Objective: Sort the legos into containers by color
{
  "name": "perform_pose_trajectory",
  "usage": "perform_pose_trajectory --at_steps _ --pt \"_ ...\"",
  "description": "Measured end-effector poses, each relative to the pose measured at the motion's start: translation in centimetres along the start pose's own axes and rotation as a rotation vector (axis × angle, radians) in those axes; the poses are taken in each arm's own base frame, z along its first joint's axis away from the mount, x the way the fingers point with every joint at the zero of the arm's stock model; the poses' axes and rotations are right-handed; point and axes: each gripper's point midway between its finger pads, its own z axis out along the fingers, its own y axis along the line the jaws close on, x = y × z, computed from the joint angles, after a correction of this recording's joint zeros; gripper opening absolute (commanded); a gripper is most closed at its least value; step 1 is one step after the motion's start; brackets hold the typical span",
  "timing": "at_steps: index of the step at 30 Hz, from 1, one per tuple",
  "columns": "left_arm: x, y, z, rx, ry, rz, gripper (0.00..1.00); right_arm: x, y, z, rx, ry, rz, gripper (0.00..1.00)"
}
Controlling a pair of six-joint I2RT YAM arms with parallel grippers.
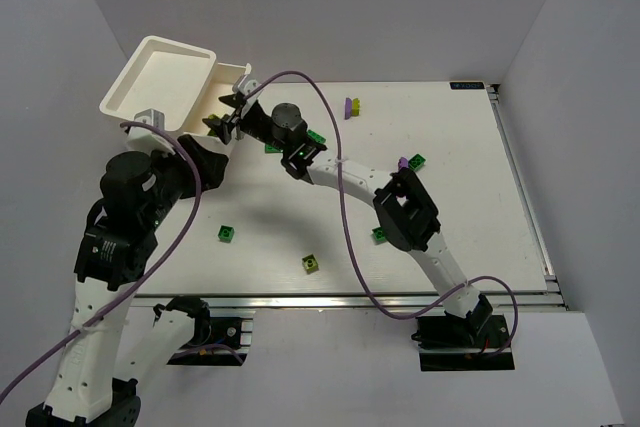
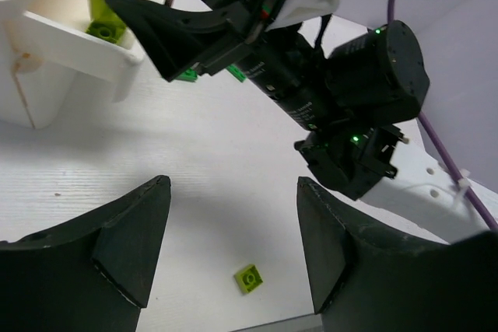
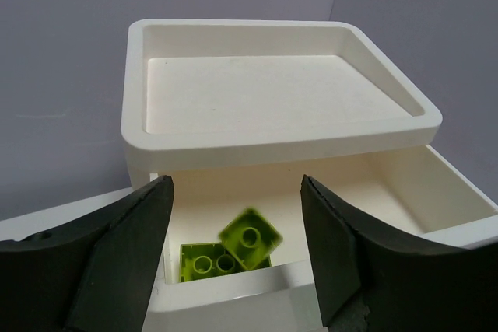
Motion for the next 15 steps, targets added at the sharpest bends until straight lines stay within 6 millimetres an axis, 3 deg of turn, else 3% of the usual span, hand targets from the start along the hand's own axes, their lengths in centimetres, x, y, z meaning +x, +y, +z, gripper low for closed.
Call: perform_pose_trajectory --at_steps 5,6,7,9,10,12,15 --pt "0.6 -0.9 0.5 0.048 0.04 0.0 0.71 0.6 -0.2 0.0 -0.008 -0.002 -0.005 0.73" --pt "0.6 -1.1 0.6 0.058 0.042 -0.001 0.65 0.6 -0.3 0.0 -0.007 -0.003 -0.006 0.68" --pt "0.6 -1.3 0.7 0.071 0.045 0.0 0.49 0.4 -0.5 0.0 -0.004 -0.007 -0.007 0.63" --pt "0.7 -2.0 0.8 0.107 0.056 0.001 0.34 0.2 -1.6 0.0 0.031 -0.003 -0.004 0.48" --pt "0.8 -2.4 1.0 0.129 0.063 0.002 0.26 0.1 -2.5 -0.1 0.055 0.004 -0.005 0.44" --pt "1.3 -3.4 1.5 0.182 0.096 0.004 0.24 -0.2 -5.0 -0.7 0.111 0.032 0.008 0.43" --pt "3.0 -4.1 2.8 0.237 0.171 -0.003 0.36 -1.3 -10.7 -3.9 0.218 0.103 0.016 0.44"
